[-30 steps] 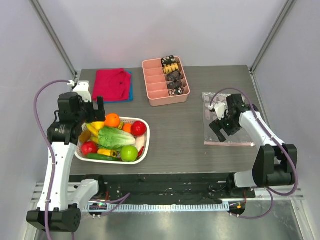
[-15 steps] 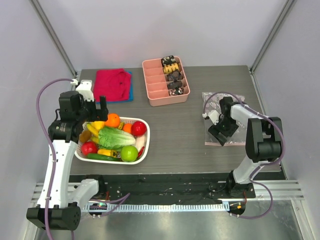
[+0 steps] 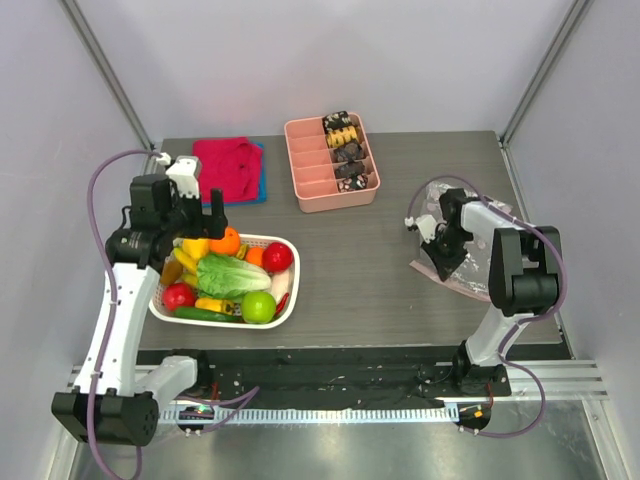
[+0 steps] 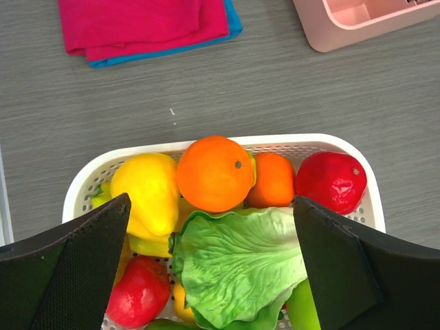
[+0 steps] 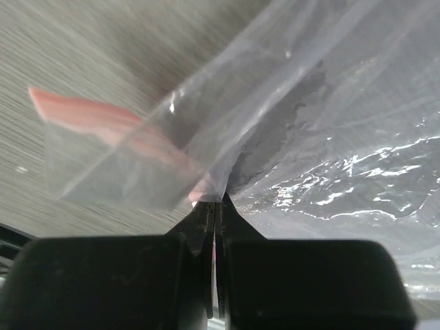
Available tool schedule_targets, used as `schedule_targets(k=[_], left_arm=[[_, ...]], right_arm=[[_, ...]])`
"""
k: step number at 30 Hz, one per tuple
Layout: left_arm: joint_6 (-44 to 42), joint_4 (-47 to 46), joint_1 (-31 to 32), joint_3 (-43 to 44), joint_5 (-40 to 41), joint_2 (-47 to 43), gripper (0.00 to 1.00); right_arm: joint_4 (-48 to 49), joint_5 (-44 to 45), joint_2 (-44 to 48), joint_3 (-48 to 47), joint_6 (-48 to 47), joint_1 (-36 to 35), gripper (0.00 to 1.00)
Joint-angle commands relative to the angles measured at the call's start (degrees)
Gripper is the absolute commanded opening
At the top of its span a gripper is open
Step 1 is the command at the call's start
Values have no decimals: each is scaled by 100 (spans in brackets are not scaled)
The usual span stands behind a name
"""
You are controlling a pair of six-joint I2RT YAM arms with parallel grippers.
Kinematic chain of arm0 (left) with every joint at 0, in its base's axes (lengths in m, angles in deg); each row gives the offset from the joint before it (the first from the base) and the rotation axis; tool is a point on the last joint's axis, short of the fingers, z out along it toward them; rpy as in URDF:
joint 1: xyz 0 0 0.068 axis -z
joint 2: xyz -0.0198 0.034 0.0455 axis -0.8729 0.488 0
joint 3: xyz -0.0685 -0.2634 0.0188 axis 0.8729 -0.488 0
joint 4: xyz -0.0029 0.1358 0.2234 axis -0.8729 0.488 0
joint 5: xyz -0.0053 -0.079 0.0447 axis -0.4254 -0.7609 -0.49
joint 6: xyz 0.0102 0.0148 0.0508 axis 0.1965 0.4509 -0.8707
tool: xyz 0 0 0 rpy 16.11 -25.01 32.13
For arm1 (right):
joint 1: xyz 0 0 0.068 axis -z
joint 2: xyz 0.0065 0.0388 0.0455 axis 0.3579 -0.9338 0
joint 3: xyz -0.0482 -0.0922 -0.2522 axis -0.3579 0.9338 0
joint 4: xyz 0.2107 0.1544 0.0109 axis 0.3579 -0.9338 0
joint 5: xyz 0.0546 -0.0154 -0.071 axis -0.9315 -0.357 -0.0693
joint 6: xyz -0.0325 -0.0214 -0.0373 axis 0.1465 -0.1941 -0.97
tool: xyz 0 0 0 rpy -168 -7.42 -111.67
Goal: Place the food in the zip-top bag and seal the zipper
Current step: Pick up the zipper food storage bag at the center of the board.
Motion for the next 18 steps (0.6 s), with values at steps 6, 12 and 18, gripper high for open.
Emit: schedule_targets(k=[6,12,18], left_arm=[[307,-306,970,901,-165,621,100],[1368,-630,1988,1306,-596,1314,100],[2274,-1360,3008,1613,-711,1991,100]], right_arm=[[-412,-2227,176,-1248,1602,500,1],[-966,-3600,150,-1986,2332,958,1],[-1169,-5006,264,-1952,2860,1195,1]])
